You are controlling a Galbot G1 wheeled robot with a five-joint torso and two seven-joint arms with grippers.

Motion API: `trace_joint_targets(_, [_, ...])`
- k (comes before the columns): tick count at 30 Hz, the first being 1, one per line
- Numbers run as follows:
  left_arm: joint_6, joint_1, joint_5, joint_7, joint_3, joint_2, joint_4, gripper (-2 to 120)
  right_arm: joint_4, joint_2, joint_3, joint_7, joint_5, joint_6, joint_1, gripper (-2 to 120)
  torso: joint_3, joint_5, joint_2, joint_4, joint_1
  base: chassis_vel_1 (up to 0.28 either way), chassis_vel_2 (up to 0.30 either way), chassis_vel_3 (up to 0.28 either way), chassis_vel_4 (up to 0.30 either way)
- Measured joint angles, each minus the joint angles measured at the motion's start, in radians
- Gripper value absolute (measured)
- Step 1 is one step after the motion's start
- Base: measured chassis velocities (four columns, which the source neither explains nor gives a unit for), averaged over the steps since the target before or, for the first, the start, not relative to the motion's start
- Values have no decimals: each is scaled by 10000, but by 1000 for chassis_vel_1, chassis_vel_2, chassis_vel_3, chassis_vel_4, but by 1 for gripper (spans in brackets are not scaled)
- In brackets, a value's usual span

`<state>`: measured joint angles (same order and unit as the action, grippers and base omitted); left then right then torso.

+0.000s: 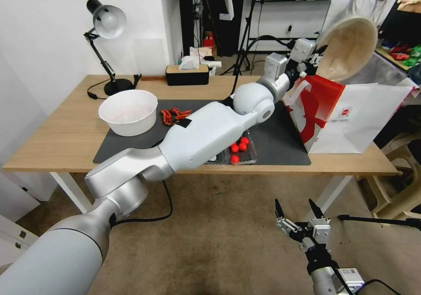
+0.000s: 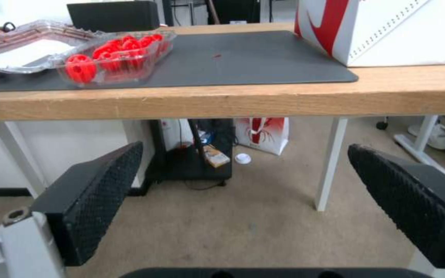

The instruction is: Pick up the trash from the table and place it into the takeout bag.

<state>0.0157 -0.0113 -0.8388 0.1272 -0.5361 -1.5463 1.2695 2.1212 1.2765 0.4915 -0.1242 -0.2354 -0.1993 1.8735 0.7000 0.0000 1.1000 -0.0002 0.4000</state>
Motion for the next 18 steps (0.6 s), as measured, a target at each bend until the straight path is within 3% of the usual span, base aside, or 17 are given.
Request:
trace_joint_targets(6, [13,227,-80,223,140,393,515,53,-13,-19,-16,0,0,0,-54,100,0,-1,0,0,-1,0,0,0,0])
trace_joint_targets(12, [226,1187,-29,317,648,1646,1883,79,-23,-38,-74,5,0,0,-65,100,0,-3,0,4,-1,0,0,0,0])
trace_joint_targets(13, [226,1187,-29,317,648,1646,1883,79,-23,-38,-74,5,0,0,-65,100,0,-3,0,4,-1,0,0,0,0])
trace_joint_targets(18, [651,2501,175,541,1619,2759,3061,97,-66,-60,-108,7,-102,0,-95,100,0,-5,0,2,0,0,0,0,0])
